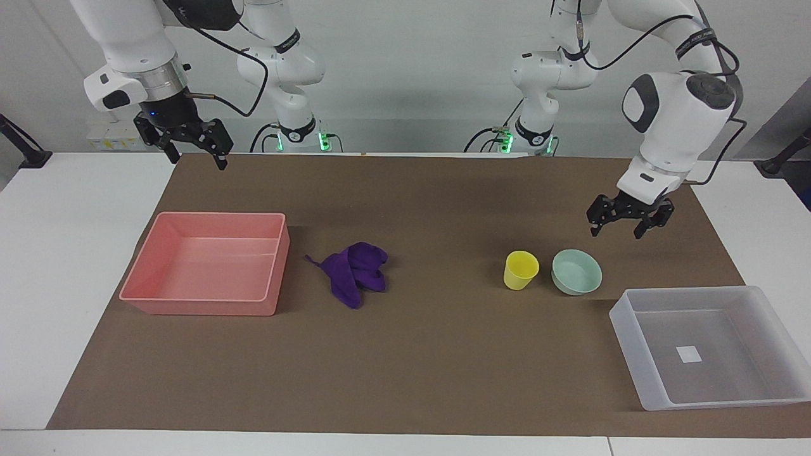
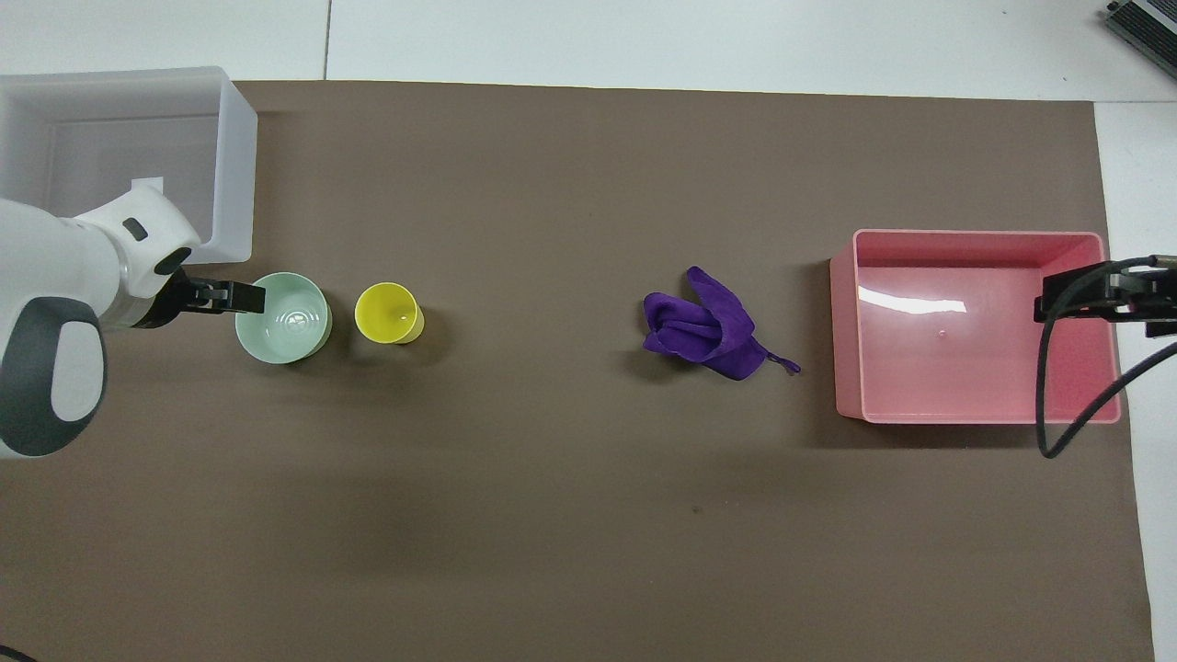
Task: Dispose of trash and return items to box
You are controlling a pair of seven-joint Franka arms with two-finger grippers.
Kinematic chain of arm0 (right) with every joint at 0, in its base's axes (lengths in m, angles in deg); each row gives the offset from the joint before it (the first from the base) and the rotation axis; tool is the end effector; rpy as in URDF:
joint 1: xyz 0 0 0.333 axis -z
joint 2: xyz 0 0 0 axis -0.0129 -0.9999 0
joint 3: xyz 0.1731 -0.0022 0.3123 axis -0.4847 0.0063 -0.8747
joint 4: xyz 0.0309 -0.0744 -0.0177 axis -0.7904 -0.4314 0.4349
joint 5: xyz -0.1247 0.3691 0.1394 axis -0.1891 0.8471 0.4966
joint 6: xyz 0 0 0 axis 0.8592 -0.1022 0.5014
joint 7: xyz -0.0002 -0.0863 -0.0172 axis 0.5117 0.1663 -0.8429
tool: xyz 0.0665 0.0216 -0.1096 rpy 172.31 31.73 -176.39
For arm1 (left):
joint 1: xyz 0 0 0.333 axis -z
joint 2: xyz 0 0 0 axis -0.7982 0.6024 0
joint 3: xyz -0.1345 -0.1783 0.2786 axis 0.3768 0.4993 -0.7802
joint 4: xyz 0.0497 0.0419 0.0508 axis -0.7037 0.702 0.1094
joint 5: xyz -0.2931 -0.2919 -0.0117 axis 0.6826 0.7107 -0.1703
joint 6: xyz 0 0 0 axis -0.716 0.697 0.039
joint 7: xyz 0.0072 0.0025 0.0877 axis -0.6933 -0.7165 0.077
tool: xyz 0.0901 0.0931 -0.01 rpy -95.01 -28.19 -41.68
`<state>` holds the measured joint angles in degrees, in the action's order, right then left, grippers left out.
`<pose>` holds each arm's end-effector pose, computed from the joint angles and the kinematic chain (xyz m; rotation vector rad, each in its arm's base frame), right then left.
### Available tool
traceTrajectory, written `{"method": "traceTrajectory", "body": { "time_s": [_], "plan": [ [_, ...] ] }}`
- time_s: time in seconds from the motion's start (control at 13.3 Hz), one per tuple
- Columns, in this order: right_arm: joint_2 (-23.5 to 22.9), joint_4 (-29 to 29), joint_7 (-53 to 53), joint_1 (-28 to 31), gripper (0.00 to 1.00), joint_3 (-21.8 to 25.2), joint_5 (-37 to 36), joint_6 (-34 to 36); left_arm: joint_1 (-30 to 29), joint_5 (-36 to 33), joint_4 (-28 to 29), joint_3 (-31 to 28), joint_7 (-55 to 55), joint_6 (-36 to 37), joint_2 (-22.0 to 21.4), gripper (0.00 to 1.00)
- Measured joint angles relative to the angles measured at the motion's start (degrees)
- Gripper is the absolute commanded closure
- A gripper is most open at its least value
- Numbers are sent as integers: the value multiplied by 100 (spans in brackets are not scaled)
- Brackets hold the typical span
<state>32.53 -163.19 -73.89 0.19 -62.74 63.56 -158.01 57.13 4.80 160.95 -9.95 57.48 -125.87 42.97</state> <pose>0.5539 -0.0235 0.6523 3.1021 -0.2452 0.0191 0.5962 -0.0452 0.4123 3.1176 -0.1597 0.2154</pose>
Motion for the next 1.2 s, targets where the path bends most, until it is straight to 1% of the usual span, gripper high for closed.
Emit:
{"method": "traceTrajectory", "body": {
  "time_s": [0.3,0.38,0.45,0.53,0.6,0.98,1.2],
  "plan": [
    [24,-34,0,0,0,0,0,0,-6,0,150,-34,2,-642,426,0],
    [34,-49,0,0,0,0,0,0,-12,0,177,-39,2,-778,539,13],
    [43,-61,0,0,0,0,0,0,-16,0,209,-45,3,-892,622,47],
    [48,-70,0,0,0,0,0,0,-18,0,231,-50,6,-980,694,84],
    [51,-79,0,0,0,0,0,0,-19,0,240,-53,12,-1020,740,100],
    [57,-108,0,0,0,0,0,0,-156,1,227,-76,16,-1066,750,100],
    [66,-127,0,0,0,0,0,0,-157,1,91,-86,16,-901,668,100]
  ]
}}
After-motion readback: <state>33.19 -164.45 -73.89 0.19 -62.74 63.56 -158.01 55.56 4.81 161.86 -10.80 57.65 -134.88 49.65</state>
